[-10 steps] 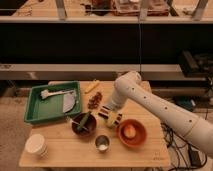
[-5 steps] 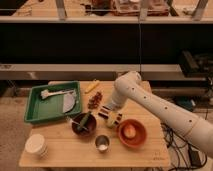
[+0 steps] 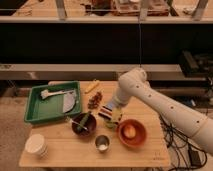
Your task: Place apple in tray
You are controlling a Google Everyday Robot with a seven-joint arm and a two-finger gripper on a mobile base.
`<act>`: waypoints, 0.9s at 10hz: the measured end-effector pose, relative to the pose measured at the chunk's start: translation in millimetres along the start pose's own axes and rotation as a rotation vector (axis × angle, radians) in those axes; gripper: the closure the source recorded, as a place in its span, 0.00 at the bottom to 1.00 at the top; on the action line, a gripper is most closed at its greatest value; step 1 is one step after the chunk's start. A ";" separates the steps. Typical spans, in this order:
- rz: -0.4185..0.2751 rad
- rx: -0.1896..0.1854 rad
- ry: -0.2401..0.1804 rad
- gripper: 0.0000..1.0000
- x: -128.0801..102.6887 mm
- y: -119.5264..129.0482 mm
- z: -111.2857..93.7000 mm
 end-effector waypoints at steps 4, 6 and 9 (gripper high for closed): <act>0.058 0.030 -0.038 0.20 -21.7 -7.7 -23.1; 0.092 0.079 -0.031 0.20 -42.5 -24.2 -8.4; 0.120 0.097 -0.005 0.20 -59.7 -40.0 4.5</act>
